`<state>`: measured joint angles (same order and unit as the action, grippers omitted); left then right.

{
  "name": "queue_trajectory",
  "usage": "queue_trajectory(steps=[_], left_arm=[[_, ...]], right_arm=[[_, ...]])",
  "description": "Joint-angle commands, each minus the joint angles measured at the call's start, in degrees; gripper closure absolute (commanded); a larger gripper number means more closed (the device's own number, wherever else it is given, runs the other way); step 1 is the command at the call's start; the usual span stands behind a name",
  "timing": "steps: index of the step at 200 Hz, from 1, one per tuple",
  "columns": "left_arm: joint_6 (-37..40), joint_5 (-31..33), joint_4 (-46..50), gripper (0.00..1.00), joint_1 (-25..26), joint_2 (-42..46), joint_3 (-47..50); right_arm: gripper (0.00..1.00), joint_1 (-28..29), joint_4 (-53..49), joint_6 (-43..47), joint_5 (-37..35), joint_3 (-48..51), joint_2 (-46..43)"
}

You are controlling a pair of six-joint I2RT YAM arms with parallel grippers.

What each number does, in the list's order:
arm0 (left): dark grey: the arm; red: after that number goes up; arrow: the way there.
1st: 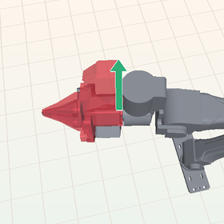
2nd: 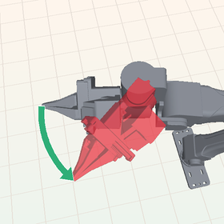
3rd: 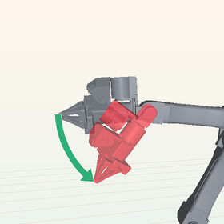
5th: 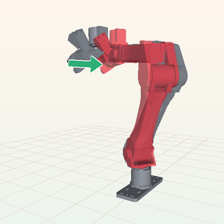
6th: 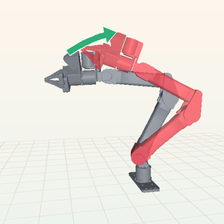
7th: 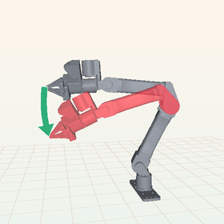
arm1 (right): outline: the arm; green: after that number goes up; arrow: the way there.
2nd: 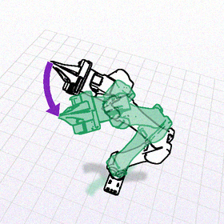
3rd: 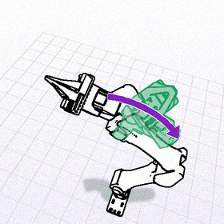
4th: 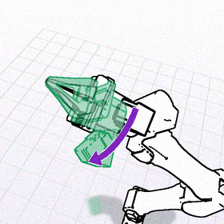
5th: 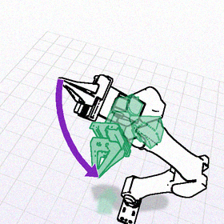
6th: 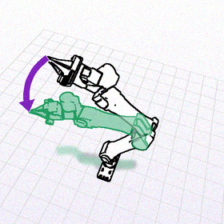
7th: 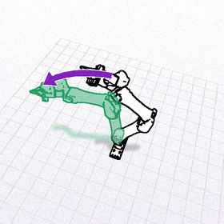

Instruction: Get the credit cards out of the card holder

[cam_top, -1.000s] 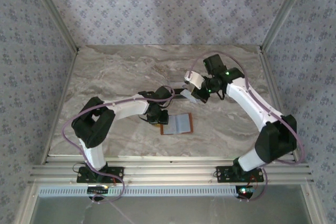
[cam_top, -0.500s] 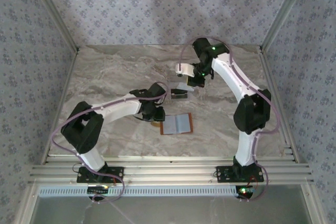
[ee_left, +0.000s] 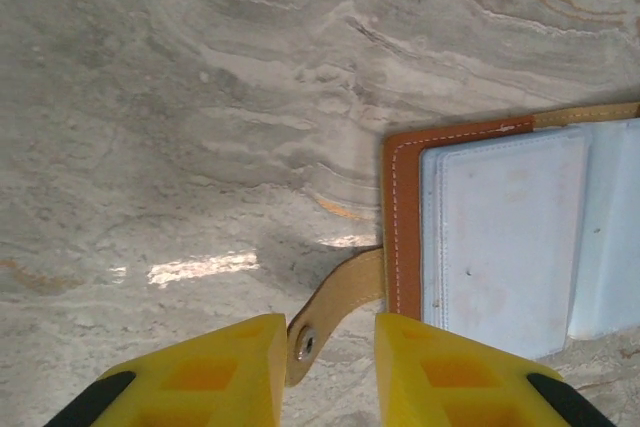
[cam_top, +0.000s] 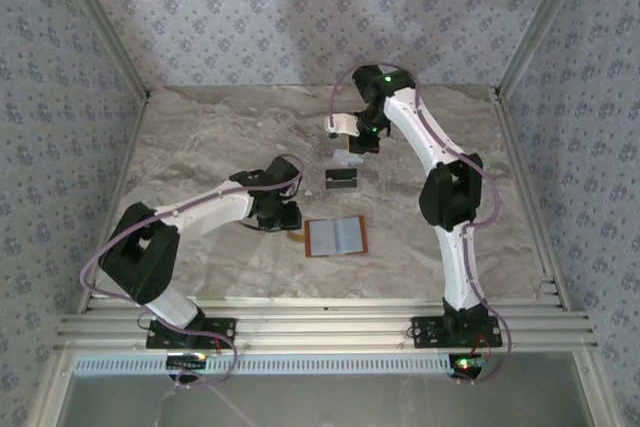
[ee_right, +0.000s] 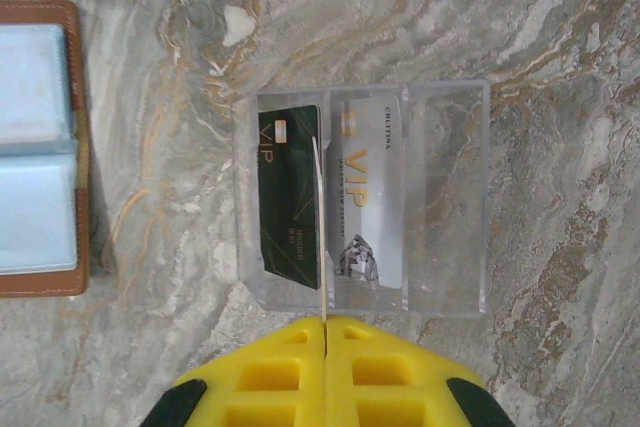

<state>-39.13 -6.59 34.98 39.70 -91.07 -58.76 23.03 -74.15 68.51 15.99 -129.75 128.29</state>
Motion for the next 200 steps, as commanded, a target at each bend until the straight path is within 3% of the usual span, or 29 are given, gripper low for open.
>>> queue_trajectory(steps=[1,72,200], left_arm=[[-0.9,1.0,2.3,0.70,-0.8,2.5,0.7],[-2.0,1.4,2.0,0.70,-1.8,5.9,4.0],[-2.1,1.8,1.9,0.71,-2.5,7.5,5.3]], right_arm=[[1.00,0.4,-1.1,0.9,-2.1,-2.1,2.1],[1.00,2.1,0.9,0.5,-4.5,-5.9,7.5],[1.00,4.1,3.4,-0.7,-2.8,-7.6,8.7]])
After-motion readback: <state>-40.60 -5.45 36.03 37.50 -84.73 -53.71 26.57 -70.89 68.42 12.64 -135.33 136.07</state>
